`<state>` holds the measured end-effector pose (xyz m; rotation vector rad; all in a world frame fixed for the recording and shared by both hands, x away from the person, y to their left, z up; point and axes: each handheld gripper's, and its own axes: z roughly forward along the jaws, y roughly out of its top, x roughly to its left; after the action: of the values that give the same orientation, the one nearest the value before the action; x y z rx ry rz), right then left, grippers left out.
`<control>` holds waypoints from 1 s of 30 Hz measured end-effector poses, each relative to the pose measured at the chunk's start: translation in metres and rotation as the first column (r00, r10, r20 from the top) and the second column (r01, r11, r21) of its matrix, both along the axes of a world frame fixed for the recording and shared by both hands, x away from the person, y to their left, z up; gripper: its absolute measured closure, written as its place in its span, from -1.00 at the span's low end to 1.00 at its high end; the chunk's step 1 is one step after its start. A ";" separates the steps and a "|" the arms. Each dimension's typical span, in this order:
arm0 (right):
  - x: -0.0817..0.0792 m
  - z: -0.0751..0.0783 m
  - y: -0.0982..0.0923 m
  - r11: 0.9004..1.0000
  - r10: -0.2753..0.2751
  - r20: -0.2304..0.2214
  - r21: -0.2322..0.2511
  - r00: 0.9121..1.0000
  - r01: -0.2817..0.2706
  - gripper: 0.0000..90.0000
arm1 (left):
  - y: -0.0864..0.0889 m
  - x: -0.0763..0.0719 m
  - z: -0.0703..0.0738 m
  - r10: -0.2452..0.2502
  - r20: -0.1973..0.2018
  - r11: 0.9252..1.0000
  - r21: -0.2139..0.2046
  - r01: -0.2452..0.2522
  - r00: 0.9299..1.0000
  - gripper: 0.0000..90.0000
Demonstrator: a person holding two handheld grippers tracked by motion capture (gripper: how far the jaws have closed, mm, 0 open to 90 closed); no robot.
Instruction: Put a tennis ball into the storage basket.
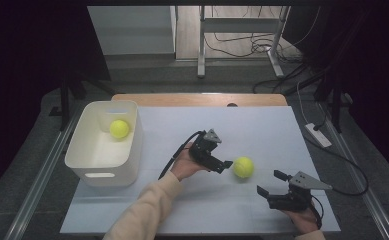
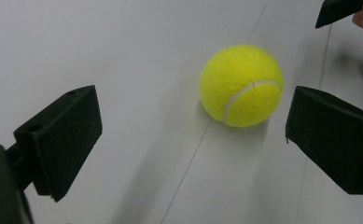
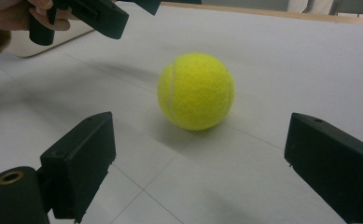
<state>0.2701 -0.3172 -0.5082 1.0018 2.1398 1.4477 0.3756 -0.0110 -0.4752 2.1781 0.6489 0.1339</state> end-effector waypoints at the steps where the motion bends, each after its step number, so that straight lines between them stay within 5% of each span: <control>1: 0.000 0.000 0.000 1.000 0.000 0.000 -0.001 1.000 0.000 -0.80 | 0.000 0.000 0.000 -0.003 0.001 1.000 0.000 0.003 1.000 -0.90; 19: -0.001 0.002 -0.002 1.000 -0.011 0.013 0.008 1.000 0.011 -0.80 | -0.013 0.000 -0.003 -0.027 0.030 0.999 -0.027 0.028 0.999 -0.90; 30: -0.001 0.002 -0.004 1.000 -0.010 0.011 0.009 1.000 0.010 -0.80 | -0.026 0.001 -0.008 -0.048 0.012 0.999 -0.021 0.048 0.999 -0.89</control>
<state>0.2687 -0.3207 -0.5066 1.0040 2.1191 1.4559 0.3768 -0.0370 -0.4833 2.1690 0.5884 0.1142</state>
